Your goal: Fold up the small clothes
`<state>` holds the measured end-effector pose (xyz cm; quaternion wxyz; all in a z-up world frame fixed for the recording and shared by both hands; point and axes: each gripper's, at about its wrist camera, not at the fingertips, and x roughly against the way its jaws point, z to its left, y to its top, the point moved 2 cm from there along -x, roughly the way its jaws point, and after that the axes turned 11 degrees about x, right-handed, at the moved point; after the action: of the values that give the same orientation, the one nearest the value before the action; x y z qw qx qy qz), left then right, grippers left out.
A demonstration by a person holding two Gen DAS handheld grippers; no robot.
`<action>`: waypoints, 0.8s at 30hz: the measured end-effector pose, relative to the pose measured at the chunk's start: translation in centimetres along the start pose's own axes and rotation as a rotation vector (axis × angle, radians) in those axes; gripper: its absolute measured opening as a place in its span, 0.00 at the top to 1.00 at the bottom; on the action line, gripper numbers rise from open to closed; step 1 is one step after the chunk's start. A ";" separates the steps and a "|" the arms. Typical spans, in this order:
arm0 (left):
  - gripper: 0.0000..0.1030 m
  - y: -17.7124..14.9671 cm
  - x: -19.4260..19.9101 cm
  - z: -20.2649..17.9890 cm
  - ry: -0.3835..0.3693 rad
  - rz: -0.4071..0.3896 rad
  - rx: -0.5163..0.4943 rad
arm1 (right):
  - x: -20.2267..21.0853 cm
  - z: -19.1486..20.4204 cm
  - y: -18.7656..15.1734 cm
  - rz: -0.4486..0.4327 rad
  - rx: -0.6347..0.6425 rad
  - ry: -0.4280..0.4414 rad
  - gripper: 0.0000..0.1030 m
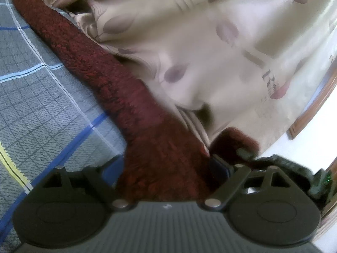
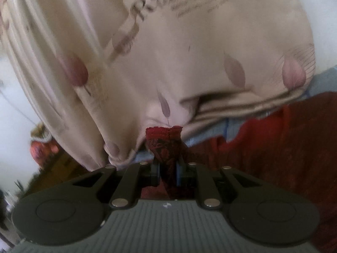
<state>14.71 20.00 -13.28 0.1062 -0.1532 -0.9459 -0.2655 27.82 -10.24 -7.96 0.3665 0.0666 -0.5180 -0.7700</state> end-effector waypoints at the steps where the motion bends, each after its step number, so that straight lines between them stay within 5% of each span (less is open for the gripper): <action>1: 0.14 0.0 0.0 0.0 -0.002 -0.001 0.002 | -0.5 0.2 -0.5 0.011 0.003 -0.002 0.81; 13: 0.14 0.0 0.1 0.1 -0.013 -0.007 0.015 | -4.5 0.9 -3.0 0.099 0.000 0.030 0.70; 18: 0.14 0.0 0.2 0.2 -0.012 -0.008 0.017 | -5.2 0.4 -3.0 0.092 -0.065 0.084 0.53; 21: 0.14 0.2 0.1 0.2 -0.009 -0.007 0.016 | -2.8 0.1 -2.3 0.011 -0.114 0.115 0.28; 24: 0.14 0.2 0.1 0.2 -0.009 -0.006 0.016 | 0.2 -0.5 -1.4 -0.042 -0.144 0.148 0.26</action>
<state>14.69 20.31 -13.35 0.1024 -0.1506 -0.9490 -0.2575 27.24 -10.51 -9.30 0.3914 0.1078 -0.4311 -0.8058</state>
